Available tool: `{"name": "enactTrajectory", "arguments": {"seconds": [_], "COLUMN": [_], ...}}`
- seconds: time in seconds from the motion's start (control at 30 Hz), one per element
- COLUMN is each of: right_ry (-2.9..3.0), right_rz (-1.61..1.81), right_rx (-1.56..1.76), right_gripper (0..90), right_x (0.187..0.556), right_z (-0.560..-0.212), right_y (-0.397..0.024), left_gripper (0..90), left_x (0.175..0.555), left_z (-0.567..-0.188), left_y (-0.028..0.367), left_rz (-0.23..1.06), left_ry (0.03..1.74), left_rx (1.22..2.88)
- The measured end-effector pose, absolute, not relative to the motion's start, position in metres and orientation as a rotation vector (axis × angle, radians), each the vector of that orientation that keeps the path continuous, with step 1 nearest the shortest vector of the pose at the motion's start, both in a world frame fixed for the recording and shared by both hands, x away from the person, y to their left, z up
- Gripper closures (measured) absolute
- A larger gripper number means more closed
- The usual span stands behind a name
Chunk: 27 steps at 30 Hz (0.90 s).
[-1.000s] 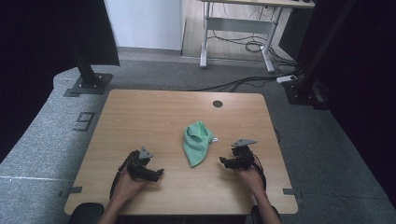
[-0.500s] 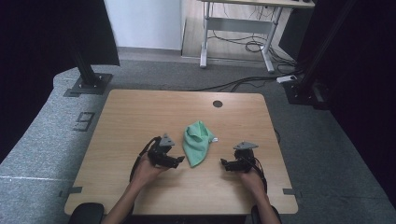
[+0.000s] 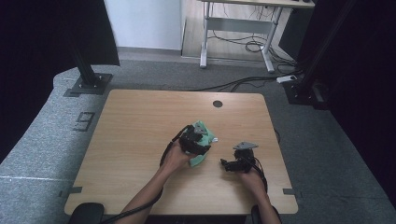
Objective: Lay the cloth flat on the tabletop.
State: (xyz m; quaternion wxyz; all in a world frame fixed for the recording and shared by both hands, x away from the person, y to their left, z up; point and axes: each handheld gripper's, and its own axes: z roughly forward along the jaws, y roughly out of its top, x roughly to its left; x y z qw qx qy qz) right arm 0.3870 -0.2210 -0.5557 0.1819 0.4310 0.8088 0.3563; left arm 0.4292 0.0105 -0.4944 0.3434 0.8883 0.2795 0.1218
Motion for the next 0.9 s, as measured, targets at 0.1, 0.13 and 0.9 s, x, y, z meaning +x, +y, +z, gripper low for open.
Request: {"name": "enactTrajectory", "arguments": {"seconds": [0.1,0.13,0.9], "right_ry": [2.284,2.286,2.289], "right_rz": [1.005,1.005,1.004], "right_rx": [1.216,1.216,1.212], "right_gripper": [8.5,8.3,7.5], "right_x": [0.387,0.387,0.387], "right_z": [-0.556,-0.556,-0.556], "right_y": [-0.221,-0.221,-0.22], "left_gripper": [45.6,49.4,83.5], "left_x": [0.435,0.436,0.435], "left_z": [-0.506,-0.511,-0.473], "left_y": [0.002,0.0,0.089], "left_rz": [0.316,0.329,0.413], "left_ry": [0.754,0.765,0.914], "left_rx": [2.342,2.362,2.198]}}
